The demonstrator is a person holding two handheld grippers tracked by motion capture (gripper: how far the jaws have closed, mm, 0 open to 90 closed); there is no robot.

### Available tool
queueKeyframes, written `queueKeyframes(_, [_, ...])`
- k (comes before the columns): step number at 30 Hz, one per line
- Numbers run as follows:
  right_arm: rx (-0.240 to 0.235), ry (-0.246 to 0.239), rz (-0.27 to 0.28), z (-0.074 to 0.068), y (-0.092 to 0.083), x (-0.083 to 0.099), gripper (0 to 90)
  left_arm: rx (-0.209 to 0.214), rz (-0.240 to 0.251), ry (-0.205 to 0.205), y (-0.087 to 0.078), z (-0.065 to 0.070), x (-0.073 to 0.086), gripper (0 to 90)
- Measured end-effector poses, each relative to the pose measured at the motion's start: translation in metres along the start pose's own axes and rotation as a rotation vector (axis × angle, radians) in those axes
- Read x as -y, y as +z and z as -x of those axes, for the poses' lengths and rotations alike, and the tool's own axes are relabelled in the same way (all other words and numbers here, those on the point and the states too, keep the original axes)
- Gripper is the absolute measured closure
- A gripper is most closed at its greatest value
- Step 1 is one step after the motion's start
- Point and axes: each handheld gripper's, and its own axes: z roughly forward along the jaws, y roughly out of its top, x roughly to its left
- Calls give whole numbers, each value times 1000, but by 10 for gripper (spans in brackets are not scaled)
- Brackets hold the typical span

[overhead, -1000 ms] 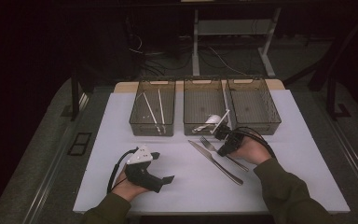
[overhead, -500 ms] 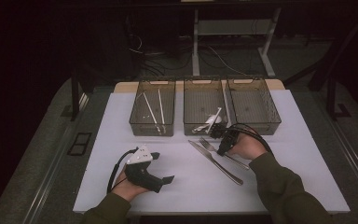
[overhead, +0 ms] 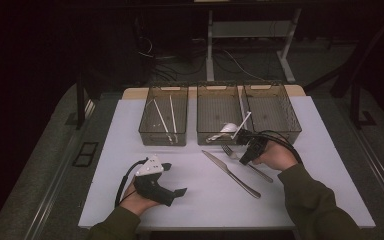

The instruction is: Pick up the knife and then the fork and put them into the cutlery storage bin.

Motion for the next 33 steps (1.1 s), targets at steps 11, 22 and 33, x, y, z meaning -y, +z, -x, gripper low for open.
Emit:
queueKeyframes(11, [13,12,39,12,-19,19,853,3,2,-1,0,0,0,0])
queueKeyframes(22, [26,45,70,22,-43,30,854,2,4,0,0,1,0,0])
queueKeyframes(33, [68,73,105,32,-70,31,855,2,3,0,0,1,0,0])
